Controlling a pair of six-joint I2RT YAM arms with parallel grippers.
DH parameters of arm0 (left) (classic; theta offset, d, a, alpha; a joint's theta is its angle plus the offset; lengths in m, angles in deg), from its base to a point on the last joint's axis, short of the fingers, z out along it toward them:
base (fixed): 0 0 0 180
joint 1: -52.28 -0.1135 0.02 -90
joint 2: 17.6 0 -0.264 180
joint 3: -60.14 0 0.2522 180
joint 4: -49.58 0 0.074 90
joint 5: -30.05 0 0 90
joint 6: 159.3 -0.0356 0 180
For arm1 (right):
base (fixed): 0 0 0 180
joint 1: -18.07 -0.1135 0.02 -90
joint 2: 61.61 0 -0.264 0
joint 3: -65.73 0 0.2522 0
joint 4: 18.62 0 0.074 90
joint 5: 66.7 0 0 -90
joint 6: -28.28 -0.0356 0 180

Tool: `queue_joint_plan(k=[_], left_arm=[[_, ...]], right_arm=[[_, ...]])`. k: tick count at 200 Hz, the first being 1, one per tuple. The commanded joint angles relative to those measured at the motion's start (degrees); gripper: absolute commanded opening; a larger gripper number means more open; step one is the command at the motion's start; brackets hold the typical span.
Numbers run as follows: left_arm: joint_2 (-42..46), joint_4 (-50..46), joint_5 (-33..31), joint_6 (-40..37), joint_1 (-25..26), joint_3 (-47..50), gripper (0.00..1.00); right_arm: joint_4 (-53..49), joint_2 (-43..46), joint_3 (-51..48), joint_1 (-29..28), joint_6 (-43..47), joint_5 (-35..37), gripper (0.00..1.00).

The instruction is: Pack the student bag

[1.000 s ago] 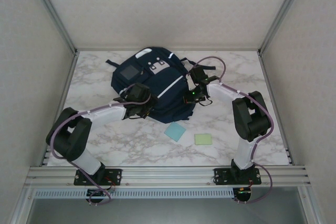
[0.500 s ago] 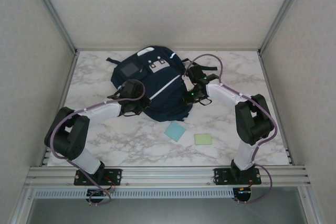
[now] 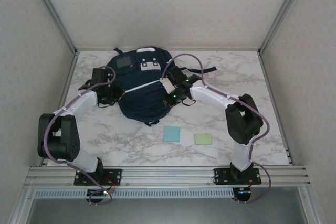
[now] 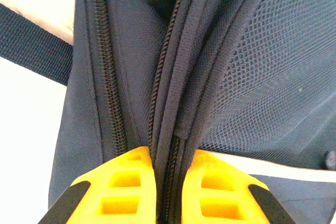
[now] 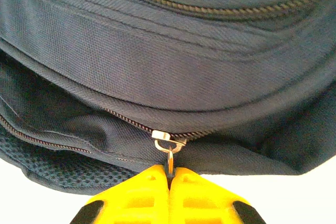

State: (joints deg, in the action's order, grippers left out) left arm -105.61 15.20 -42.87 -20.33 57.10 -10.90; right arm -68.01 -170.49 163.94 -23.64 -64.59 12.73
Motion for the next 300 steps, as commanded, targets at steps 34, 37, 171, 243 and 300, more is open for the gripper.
queue_joint_plan(k=[34, 37, 171, 243, 300], left_arm=[[8.81, -7.43, -6.39, 3.63, -0.6, -2.26, 0.76], [9.65, -7.8, -6.22, 4.19, -0.37, -1.79, 0.77], [10.63, 7.0, -15.39, 43.21, 26.33, 14.87, 0.85], [5.2, 9.55, -19.89, 48.31, 25.31, 21.44, 0.0], [17.66, -3.5, -20.16, 35.08, 17.04, 23.49, 0.0]], right_arm=[[-0.37, -5.64, 6.51, -4.51, -5.02, -2.38, 0.0], [-0.47, -5.88, 6.82, -4.56, -4.84, -2.18, 0.0], [-0.97, -4.89, 5.34, -4.51, -5.54, -1.81, 0.0], [-8.17, -4.71, 2.81, -3.38, 9.42, 8.62, 0.0], [-0.49, -1.96, -2.93, 4.21, 25.29, 14.18, 0.0]])
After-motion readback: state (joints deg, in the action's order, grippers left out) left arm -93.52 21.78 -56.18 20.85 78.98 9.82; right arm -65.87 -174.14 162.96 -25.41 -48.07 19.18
